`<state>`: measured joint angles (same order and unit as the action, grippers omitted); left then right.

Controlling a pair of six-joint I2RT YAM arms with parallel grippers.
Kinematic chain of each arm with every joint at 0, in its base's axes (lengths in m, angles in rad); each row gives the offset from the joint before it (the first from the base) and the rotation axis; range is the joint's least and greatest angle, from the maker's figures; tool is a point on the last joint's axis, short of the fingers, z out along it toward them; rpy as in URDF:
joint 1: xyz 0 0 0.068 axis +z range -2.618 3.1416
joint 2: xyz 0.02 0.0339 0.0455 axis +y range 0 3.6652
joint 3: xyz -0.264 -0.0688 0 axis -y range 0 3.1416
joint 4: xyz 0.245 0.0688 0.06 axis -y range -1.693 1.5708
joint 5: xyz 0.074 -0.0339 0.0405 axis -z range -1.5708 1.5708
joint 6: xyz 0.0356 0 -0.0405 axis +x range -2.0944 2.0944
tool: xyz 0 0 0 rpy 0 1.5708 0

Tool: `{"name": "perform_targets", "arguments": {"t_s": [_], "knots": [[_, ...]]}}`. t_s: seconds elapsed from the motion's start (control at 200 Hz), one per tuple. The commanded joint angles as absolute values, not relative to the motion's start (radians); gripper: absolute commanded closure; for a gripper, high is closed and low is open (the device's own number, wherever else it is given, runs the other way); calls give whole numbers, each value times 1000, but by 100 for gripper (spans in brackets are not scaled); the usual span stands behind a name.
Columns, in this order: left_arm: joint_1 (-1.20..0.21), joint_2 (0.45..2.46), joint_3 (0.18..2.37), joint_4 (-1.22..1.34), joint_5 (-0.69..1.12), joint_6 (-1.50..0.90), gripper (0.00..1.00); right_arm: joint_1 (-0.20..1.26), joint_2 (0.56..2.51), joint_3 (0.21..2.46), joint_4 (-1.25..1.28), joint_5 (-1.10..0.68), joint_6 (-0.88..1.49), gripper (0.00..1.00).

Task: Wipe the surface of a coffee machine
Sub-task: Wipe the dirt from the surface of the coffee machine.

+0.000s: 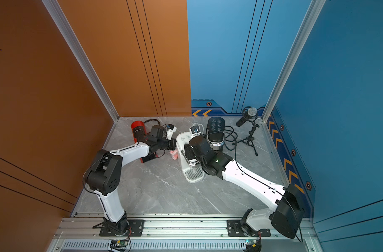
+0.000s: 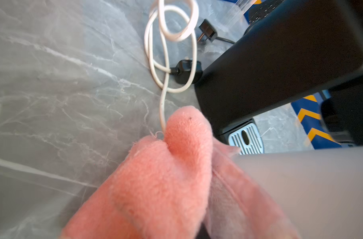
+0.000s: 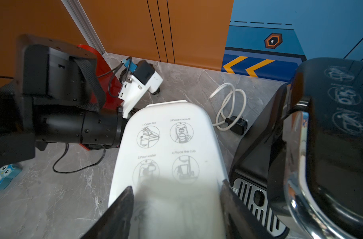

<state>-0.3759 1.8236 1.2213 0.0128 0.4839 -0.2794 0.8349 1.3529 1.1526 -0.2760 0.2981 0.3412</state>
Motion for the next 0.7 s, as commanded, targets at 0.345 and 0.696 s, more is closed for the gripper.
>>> {"name": "perform_targets", "arguments": {"t_s": [0.345, 0.696], "knots": [[-390, 1611, 1344, -90, 668, -271, 100, 787, 1242, 1082, -567, 234, 385, 31], [-405, 1530, 1191, -103, 374, -262, 100, 773, 1193, 1057, -596, 264, 377, 31]]}}
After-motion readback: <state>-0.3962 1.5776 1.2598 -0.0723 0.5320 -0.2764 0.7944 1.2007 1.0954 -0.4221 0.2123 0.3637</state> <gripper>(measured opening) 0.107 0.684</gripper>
